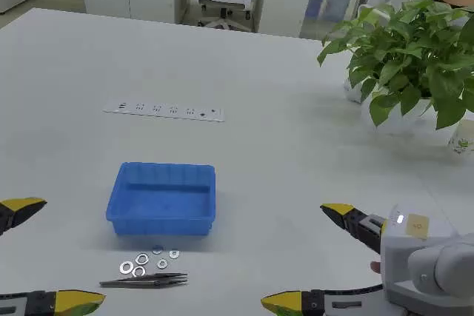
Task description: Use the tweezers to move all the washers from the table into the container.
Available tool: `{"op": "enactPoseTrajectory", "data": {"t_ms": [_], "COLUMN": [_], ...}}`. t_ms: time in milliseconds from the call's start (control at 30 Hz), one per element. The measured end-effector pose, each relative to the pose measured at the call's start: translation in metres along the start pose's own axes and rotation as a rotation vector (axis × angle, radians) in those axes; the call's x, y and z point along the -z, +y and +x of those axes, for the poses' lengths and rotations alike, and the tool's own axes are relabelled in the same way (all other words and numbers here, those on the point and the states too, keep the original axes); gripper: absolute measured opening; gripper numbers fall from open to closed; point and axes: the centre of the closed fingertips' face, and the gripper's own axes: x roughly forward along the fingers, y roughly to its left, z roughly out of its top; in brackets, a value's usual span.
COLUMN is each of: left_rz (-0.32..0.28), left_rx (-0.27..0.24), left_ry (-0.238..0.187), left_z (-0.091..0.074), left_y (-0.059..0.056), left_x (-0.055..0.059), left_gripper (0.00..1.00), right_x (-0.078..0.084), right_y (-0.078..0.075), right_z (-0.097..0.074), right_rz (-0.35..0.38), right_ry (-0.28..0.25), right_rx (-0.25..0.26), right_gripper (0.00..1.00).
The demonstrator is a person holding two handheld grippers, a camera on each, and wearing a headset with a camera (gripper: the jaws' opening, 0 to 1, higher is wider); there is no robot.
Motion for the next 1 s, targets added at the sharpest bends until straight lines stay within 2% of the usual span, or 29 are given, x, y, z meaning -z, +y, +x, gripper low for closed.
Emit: {"op": "enactPoseTrajectory", "data": {"t_ms": [1000], "left_rz": [0.01], "left_rx": [0.006], "left_ry": [0.009], "left_z": [-0.0015], "left_y": [0.0008], "left_x": [0.0011], "left_gripper": [1.0], "right_x": [0.0], "right_y": [0.0025], "right_z": [0.0018], "right_rz": [-0.003], "right_ry": [0.003], "right_rx": [-0.009], "right_gripper": [0.99]}}
